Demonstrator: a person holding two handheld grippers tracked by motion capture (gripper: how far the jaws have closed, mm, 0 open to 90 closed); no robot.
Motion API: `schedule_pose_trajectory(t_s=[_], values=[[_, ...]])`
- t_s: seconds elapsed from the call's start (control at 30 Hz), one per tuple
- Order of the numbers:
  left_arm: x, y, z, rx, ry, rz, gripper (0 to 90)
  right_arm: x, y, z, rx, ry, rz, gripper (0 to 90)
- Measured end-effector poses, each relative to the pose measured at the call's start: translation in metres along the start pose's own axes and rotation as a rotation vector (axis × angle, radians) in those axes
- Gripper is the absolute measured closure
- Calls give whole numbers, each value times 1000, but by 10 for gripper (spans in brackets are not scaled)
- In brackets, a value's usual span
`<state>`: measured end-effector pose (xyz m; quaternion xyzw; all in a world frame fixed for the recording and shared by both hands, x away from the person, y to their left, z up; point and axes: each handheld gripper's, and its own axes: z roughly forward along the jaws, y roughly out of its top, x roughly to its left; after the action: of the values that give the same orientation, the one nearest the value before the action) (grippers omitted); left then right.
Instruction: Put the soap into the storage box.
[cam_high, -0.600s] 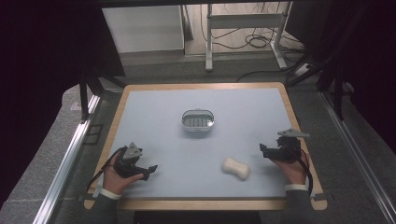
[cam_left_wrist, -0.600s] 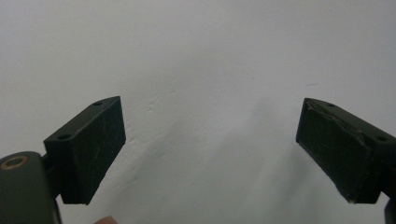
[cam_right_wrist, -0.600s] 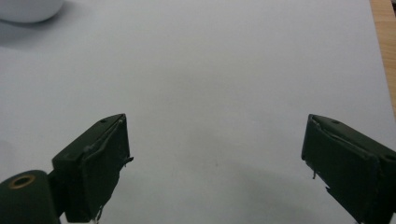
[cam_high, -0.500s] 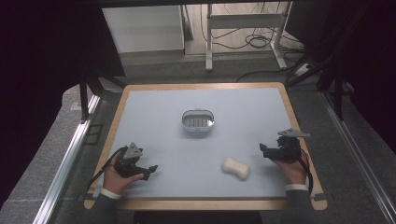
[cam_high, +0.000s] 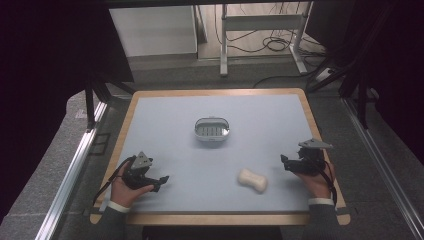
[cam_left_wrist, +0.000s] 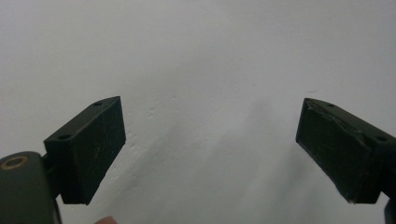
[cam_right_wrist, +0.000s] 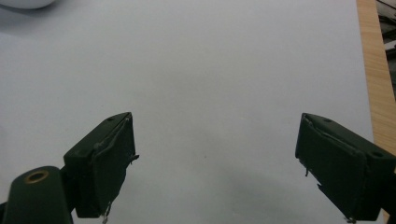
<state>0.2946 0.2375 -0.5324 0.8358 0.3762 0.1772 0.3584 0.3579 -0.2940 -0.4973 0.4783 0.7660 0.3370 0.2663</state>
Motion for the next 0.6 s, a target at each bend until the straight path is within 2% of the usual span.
schedule_pose_trajectory(t_s=[0.07,0.13,0.3,0.5,0.57,0.6], values=[[0,-1,0,7,10,2,87,-1,1,0,-2,6,-3,119],[-1,-1,0,7,12,0,87,-3,3,0,-8,39,-17,119],[-2,-1,2,16,13,13,87,-2,3,-1,-2,49,-36,119],[-3,-1,-2,-7,3,2,87,4,5,-8,-3,61,-43,143],[-2,-1,-3,-12,3,0,86,4,6,-11,-16,61,-40,151],[-2,-1,-3,-18,3,-6,83,4,8,-12,-27,77,-34,154]])
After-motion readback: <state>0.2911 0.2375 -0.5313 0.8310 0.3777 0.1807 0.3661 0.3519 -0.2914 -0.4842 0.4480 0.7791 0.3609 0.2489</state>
